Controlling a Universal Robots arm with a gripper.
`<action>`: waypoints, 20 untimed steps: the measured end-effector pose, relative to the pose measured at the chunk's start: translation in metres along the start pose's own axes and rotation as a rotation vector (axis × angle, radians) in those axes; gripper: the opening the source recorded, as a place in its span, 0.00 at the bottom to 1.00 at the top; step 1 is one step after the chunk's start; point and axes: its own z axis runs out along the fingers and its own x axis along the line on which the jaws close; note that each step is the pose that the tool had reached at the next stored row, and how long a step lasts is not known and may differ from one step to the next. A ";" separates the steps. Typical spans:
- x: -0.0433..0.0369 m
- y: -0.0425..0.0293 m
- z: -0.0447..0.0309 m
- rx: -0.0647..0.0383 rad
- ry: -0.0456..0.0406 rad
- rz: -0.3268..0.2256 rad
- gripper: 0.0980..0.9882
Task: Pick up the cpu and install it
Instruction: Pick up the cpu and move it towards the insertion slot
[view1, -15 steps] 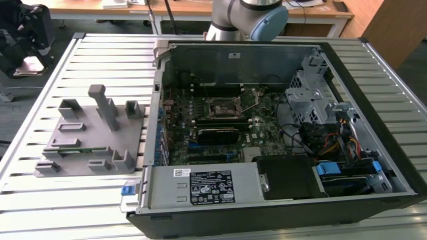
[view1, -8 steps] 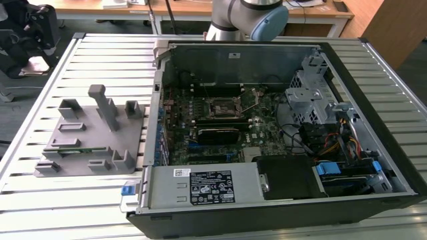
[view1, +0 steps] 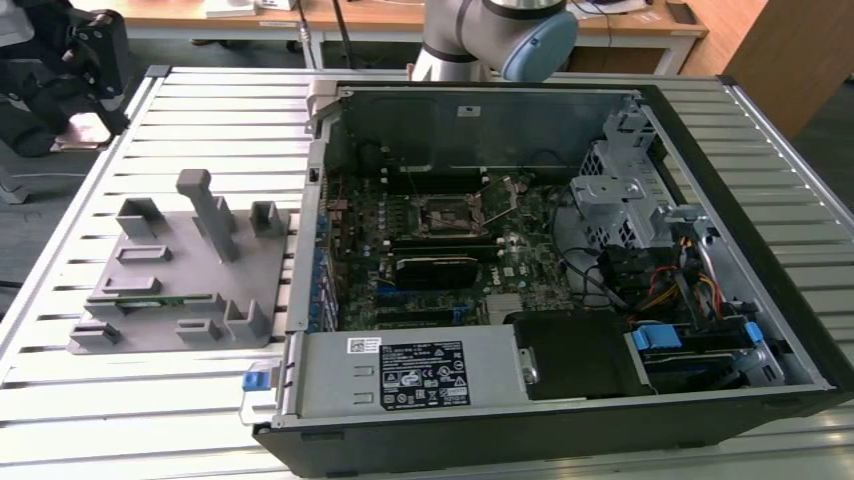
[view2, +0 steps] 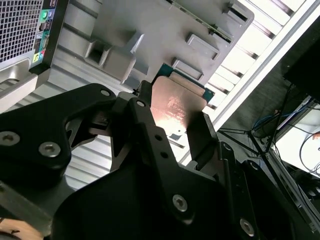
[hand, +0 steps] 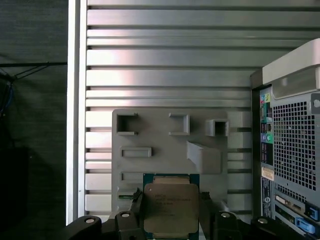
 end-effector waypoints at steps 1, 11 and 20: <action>-0.0012 0.0000 0.0000 0.000 0.0000 0.000 0.48; -0.0057 0.0002 -0.0042 0.000 0.0002 0.000 0.48; -0.0165 0.0005 -0.0052 0.000 0.0001 0.000 0.48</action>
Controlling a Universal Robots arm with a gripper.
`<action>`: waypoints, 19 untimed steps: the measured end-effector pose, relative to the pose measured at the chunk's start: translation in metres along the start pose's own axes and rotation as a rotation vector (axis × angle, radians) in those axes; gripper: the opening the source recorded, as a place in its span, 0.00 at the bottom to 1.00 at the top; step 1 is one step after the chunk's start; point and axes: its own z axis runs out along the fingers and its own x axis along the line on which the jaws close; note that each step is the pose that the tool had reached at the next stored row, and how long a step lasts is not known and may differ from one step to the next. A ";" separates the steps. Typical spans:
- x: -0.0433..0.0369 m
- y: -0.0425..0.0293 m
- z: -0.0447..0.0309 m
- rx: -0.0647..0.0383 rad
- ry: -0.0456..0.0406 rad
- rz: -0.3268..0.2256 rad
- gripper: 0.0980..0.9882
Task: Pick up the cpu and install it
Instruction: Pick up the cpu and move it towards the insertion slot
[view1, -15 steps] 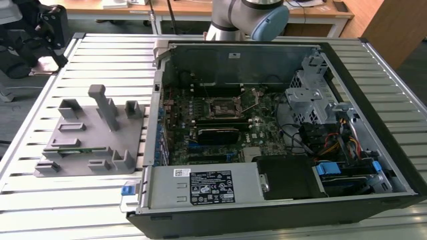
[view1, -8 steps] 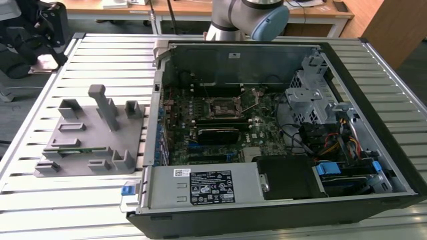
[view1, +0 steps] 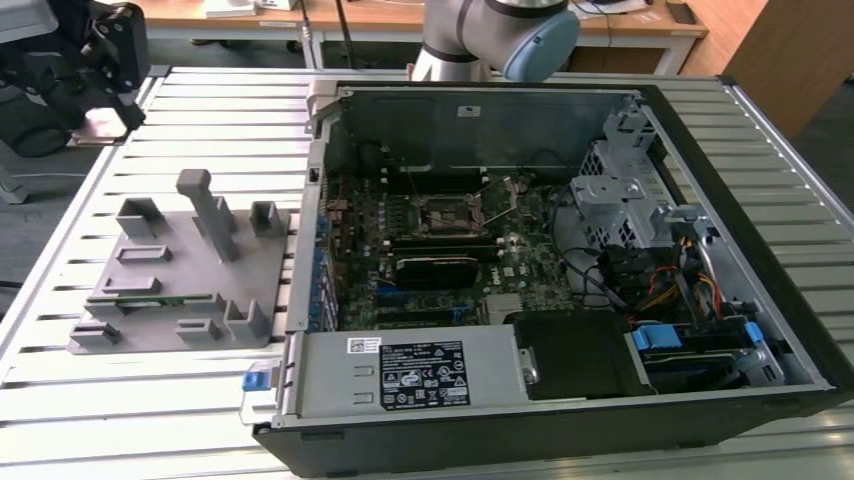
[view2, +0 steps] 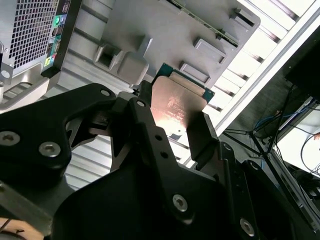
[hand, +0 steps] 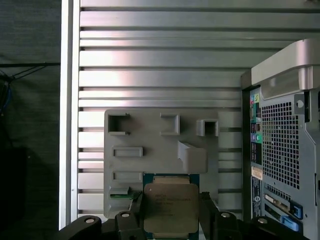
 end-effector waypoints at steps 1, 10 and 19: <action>-0.0017 0.0000 0.0000 0.000 0.0000 0.000 0.48; -0.0124 0.0002 0.0002 0.000 -0.0001 0.000 0.48; -0.0194 0.0003 0.0002 0.000 -0.0001 0.000 0.48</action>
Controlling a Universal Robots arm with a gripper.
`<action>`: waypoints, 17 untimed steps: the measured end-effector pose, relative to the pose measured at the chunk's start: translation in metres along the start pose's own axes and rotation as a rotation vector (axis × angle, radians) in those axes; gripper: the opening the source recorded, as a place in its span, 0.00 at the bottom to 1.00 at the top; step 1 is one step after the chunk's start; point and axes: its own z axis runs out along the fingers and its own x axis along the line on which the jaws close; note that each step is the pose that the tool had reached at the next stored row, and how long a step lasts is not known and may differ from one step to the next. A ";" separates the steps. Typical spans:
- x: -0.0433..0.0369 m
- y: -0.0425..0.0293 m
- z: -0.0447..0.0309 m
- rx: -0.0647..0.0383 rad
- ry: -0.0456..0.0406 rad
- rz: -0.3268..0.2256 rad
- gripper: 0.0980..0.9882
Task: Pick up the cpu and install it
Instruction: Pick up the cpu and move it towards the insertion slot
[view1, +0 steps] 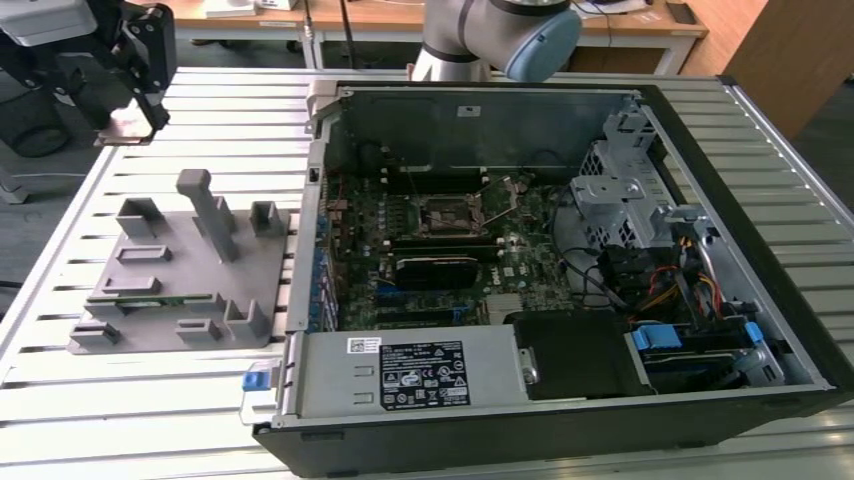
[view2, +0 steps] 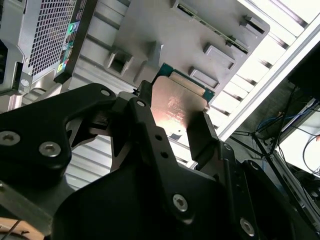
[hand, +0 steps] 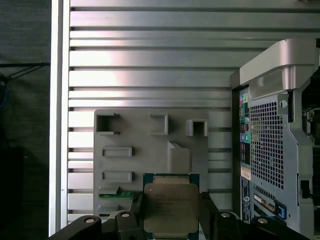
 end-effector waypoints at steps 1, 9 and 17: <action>-0.0009 0.0000 0.0000 0.000 0.0000 0.000 0.48; -0.0069 0.0001 0.0001 0.000 0.0000 0.000 0.48; -0.0135 0.0002 0.0001 0.000 0.0001 0.000 0.48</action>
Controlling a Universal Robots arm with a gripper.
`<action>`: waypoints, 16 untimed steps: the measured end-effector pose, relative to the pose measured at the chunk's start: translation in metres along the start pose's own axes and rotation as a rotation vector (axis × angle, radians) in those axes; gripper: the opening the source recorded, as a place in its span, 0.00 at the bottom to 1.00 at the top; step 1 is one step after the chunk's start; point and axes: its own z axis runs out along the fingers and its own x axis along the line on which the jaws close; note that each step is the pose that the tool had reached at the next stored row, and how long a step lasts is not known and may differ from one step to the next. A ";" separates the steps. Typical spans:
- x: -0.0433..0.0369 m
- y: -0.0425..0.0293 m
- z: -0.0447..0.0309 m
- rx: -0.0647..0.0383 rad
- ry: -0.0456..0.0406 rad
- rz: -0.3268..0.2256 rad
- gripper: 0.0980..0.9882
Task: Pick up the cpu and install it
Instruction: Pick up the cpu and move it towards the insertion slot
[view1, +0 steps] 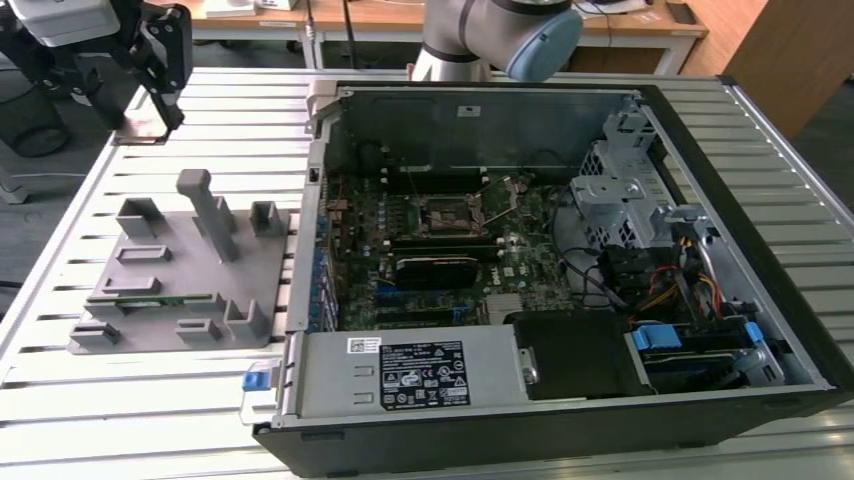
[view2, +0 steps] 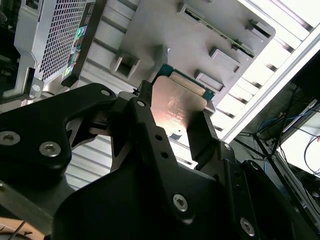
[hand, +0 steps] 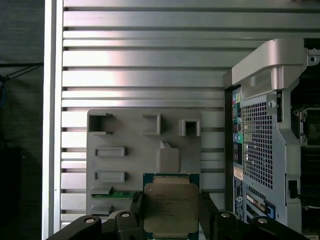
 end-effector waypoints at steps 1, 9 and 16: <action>-0.0007 0.0000 0.0000 0.000 0.0000 0.000 0.48; -0.0090 0.0001 0.0001 0.000 -0.0001 0.000 0.48; -0.0147 0.0013 0.0002 0.000 0.0000 0.000 0.48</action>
